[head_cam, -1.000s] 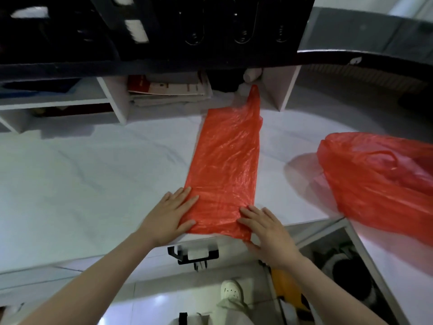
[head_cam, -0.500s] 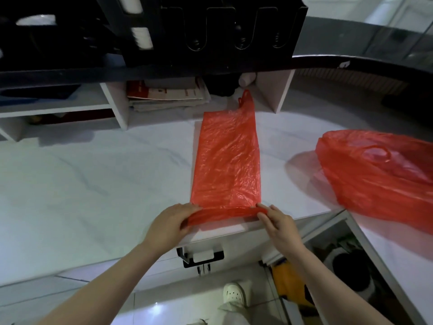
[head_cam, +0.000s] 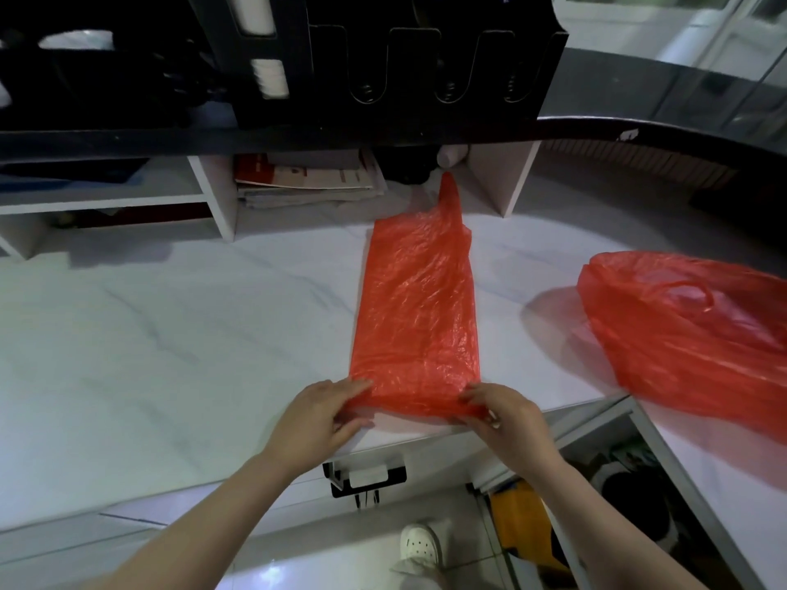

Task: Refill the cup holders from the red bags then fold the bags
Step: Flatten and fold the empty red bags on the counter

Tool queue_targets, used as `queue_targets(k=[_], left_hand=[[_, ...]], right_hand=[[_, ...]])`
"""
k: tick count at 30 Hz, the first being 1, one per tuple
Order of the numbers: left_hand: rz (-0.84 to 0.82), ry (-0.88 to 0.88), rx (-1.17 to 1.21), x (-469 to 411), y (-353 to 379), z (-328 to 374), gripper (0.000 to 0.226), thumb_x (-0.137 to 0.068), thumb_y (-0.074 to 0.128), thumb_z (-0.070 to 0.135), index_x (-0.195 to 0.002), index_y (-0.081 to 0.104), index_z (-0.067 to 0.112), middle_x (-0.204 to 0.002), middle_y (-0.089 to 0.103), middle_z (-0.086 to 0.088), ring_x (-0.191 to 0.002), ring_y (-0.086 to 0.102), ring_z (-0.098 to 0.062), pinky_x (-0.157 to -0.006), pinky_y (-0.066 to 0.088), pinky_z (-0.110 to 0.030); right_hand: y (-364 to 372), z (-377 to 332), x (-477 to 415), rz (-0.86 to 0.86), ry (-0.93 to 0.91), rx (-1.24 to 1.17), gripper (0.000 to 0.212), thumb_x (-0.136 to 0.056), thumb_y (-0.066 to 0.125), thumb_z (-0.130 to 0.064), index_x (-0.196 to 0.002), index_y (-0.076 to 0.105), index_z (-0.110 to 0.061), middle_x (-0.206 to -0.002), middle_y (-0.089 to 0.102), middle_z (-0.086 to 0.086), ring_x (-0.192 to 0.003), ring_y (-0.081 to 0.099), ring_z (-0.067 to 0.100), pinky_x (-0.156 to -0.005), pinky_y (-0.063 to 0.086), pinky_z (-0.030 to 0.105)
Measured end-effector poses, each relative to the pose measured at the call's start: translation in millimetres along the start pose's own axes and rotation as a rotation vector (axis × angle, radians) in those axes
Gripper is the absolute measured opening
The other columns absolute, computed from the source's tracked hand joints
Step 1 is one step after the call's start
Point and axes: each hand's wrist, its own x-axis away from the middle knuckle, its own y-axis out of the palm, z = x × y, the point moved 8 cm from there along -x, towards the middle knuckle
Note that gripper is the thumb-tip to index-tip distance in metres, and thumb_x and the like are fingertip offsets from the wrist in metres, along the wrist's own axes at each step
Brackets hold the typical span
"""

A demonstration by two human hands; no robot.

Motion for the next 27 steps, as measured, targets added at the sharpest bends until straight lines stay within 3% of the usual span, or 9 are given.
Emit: queue_targets(k=[2,4,7,11,13,17,20,23,27], left_hand=[[0.001,0.020,0.024,1,3,-2,0.044,-0.079,0.076,0.021,-0.121,0.065,0.025,-0.126,0.063,0.005,-0.111,0.061,-0.014,-0.101,0.039,-0.032],[0.047,0.026,0.021,0,1,-3,0.044,-0.070,0.078,0.001,-0.109,0.072,0.020,-0.122,0.065,0.001,-0.113,0.061,-0.017,-0.103,0.036,-0.036],[0.107,0.041,0.010,-4,-6,0,0.046,-0.061,0.080,-0.007,-0.100,0.076,0.017,-0.112,0.070,0.000,-0.104,0.067,-0.020,-0.096,0.043,-0.040],[0.051,0.018,0.007,-6,0,-2,0.058,-0.054,0.085,0.002,-0.108,0.073,0.018,-0.117,0.068,0.000,-0.104,0.065,-0.022,-0.093,0.049,-0.041],[0.023,-0.006,-0.008,-7,2,-5,0.060,-0.055,0.085,0.005,-0.112,0.071,0.018,-0.120,0.066,0.001,-0.105,0.063,-0.022,-0.092,0.049,-0.041],[0.056,-0.025,-0.034,-16,0,-4,0.036,-0.066,0.082,0.011,-0.101,0.075,0.019,-0.108,0.070,0.003,-0.097,0.064,-0.021,-0.089,0.049,-0.037],[0.068,-0.180,0.048,-26,-1,-13,0.015,-0.083,0.069,0.017,-0.097,0.074,0.019,-0.101,0.068,0.009,-0.091,0.059,-0.011,-0.084,0.043,-0.023],[0.054,-0.370,0.154,-32,3,-22,0.020,-0.089,0.062,0.032,-0.078,0.071,0.018,-0.083,0.066,0.007,-0.074,0.058,-0.009,-0.065,0.040,-0.019],[0.150,-0.470,0.215,-29,2,-29,0.040,-0.090,0.058,0.039,-0.054,0.053,0.022,-0.057,0.053,0.005,-0.054,0.049,-0.010,-0.053,0.033,-0.025]], right_hand=[[-1,0,0,-0.006,-0.006,0.010,0.020,-0.070,0.084,-0.011,-0.087,0.074,-0.012,-0.095,0.073,-0.002,-0.093,0.068,0.013,-0.076,0.054,0.024],[1,0,1,-0.027,-0.017,0.005,0.020,-0.071,0.083,-0.012,-0.088,0.074,-0.012,-0.096,0.073,-0.002,-0.091,0.068,0.012,-0.074,0.055,0.022],[5,5,2,-0.062,0.000,-0.021,0.025,-0.071,0.083,-0.009,-0.093,0.072,-0.013,-0.096,0.071,-0.001,-0.086,0.067,0.014,-0.069,0.057,0.022],[7,10,2,-0.103,0.012,0.039,0.040,-0.061,0.087,-0.005,-0.098,0.074,-0.013,-0.092,0.070,0.001,-0.086,0.064,0.021,-0.072,0.050,0.022],[7,10,1,-0.101,0.004,0.045,0.037,-0.061,0.087,-0.005,-0.094,0.076,-0.014,-0.090,0.069,0.001,-0.085,0.063,0.020,-0.072,0.048,0.022],[9,22,-1,-0.088,0.131,-0.028,0.019,-0.073,0.079,-0.007,-0.091,0.076,-0.014,-0.096,0.065,-0.006,-0.092,0.058,0.014,-0.078,0.050,0.026],[14,40,-3,-0.078,0.312,-0.113,0.013,-0.087,0.068,-0.022,-0.089,0.076,-0.013,-0.104,0.060,-0.012,-0.101,0.048,0.007,-0.086,0.040,0.021],[18,53,-6,-0.035,0.449,-0.142,0.026,-0.090,0.063,-0.029,-0.076,0.069,-0.008,-0.082,0.060,-0.006,-0.085,0.049,0.014,-0.070,0.034,0.015],[21,60,-15,0.009,0.546,-0.142,0.024,-0.092,0.060,-0.035,-0.078,0.066,-0.016,-0.071,0.062,-0.004,-0.075,0.054,0.016,-0.066,0.042,0.029]])
